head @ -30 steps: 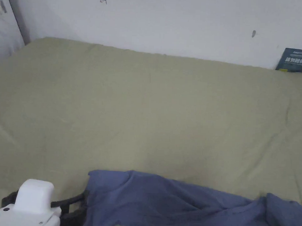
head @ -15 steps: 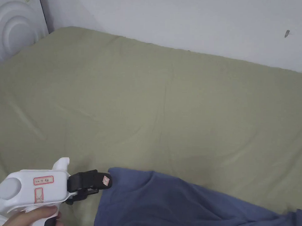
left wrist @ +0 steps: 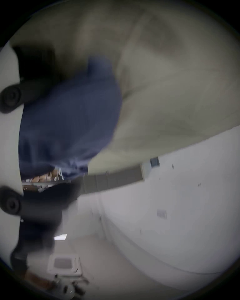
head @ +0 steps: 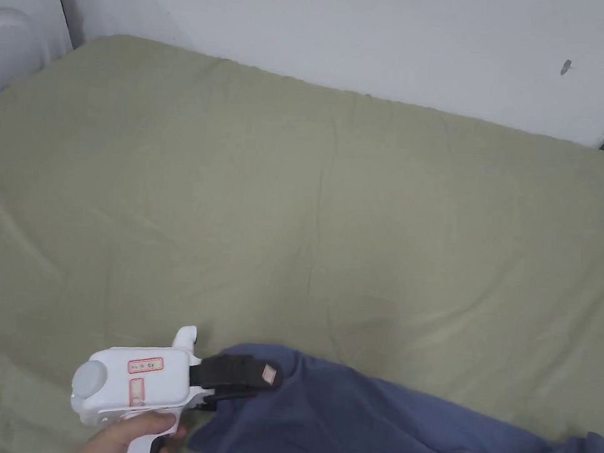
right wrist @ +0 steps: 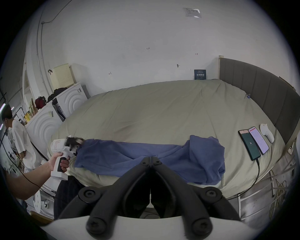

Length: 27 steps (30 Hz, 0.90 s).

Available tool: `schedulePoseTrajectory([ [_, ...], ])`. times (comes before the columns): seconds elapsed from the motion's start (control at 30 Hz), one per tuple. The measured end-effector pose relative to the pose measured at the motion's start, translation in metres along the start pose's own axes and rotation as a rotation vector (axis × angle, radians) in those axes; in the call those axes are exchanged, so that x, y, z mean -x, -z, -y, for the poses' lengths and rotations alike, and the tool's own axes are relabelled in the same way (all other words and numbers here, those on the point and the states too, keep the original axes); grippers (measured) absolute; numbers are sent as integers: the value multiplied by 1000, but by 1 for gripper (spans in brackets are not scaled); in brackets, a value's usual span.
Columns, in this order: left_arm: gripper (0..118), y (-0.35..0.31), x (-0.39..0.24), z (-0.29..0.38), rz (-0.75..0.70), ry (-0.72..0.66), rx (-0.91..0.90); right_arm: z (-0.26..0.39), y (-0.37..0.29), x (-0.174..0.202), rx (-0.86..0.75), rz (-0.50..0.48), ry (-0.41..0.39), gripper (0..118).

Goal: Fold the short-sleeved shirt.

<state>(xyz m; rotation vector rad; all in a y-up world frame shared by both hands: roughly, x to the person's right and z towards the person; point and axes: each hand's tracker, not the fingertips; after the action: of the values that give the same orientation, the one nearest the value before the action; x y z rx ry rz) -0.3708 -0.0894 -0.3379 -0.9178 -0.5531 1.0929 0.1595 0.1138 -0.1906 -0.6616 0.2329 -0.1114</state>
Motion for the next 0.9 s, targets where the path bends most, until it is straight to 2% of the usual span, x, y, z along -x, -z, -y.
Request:
schedulePoseTrajectory([
  [0.03,13,7,5,4,-197,-45,32,0,1,0,1,-7,0,0],
  [0.07,13,9,8,6,-234,-23,-13,-1,2,1,2,-13,-1,0],
  [0.1,13,8,-4,8,-106,-4,-55,-1,3,2,2,-16,-4,0],
  [0.17,13,-1,-32,10,-299,45,-120,0,3,3,3,-18,-14,0],
  [0.23,13,-19,-42,10,-367,122,-171,0,2,3,-4,-24,-18,0],
  [0.3,13,-38,-59,7,-411,141,-197,0,2,3,-5,-30,-21,0],
  [0.4,13,-68,-90,3,-686,348,-317,2,1,2,-16,-32,-27,0],
  [0.43,13,-74,-97,0,-754,359,-257,3,0,1,-19,-37,-22,0],
  [0.6,13,-53,-130,13,-900,442,-213,10,0,0,-24,-59,-30,0],
  [0.63,13,-42,-141,21,-899,454,-209,12,0,0,-25,-62,-31,0],
  [0.7,13,-10,-168,44,-761,484,-228,15,-2,0,-30,-69,-31,0],
  [0.8,15,54,-196,81,-683,552,-165,20,-5,-3,-34,-79,-18,0],
  [0.87,15,98,-194,99,-694,612,-142,24,-9,-7,-41,-79,-7,0],
  [0.9,15,117,-190,105,-762,643,-138,25,-12,-9,-44,-79,0,0],
])
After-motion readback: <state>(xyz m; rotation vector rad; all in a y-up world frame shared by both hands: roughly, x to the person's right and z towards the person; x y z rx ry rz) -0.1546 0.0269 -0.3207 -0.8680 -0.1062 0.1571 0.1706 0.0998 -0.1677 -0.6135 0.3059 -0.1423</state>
